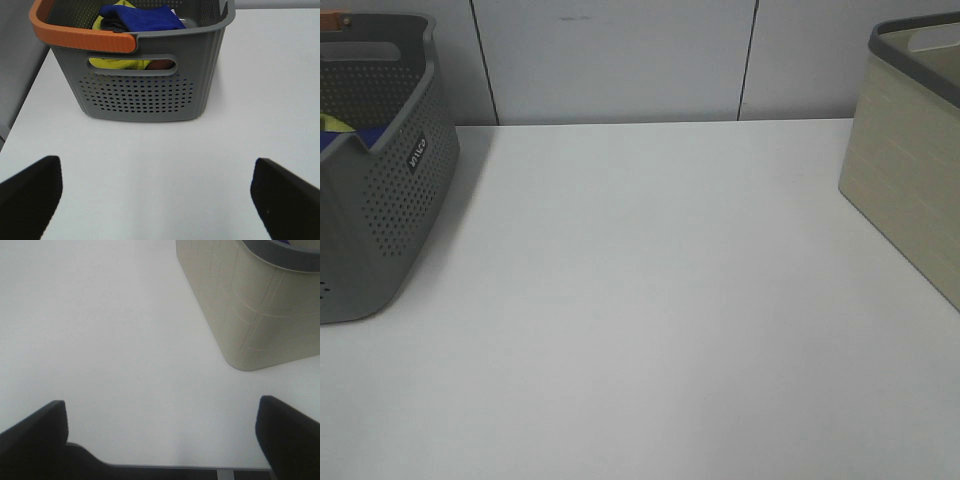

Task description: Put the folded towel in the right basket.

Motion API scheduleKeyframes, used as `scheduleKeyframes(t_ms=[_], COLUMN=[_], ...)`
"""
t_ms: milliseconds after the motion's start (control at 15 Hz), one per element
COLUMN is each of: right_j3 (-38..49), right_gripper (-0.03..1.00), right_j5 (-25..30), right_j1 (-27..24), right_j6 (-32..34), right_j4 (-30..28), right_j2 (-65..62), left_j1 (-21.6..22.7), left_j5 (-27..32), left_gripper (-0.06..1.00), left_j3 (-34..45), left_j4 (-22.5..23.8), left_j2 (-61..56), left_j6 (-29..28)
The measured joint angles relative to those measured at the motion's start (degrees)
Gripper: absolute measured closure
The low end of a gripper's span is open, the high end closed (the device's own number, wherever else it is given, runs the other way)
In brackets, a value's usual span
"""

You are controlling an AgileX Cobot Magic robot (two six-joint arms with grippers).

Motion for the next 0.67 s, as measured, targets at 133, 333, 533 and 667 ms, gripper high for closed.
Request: scheduleKeyframes(t_ms=[133,333,533,667], right_j3=[0.00,0.00,0.00,0.00], right_gripper=[-0.01,-0.01,-0.01,0.00], right_j5=[0.00,0.00,0.00,0.00], right_j1=[0.00,0.00,0.00,0.00], right_j6=[0.00,0.00,0.00,0.00], right_j4=[0.00,0.00,0.00,0.00], right_j2=[0.00,0.00,0.00,0.00], left_j1=[0.00,0.00,0.00,0.00], left_j5=[0.00,0.00,0.00,0.00], left_gripper=[-0.05,-0.05,-0.05,-0.05], left_j3=[0.00,0.00,0.00,0.00], left_j4=[0.00,0.00,0.00,0.00], left_j2=[0.00,0.00,0.00,0.00], left_j6=[0.00,0.00,0.00,0.00])
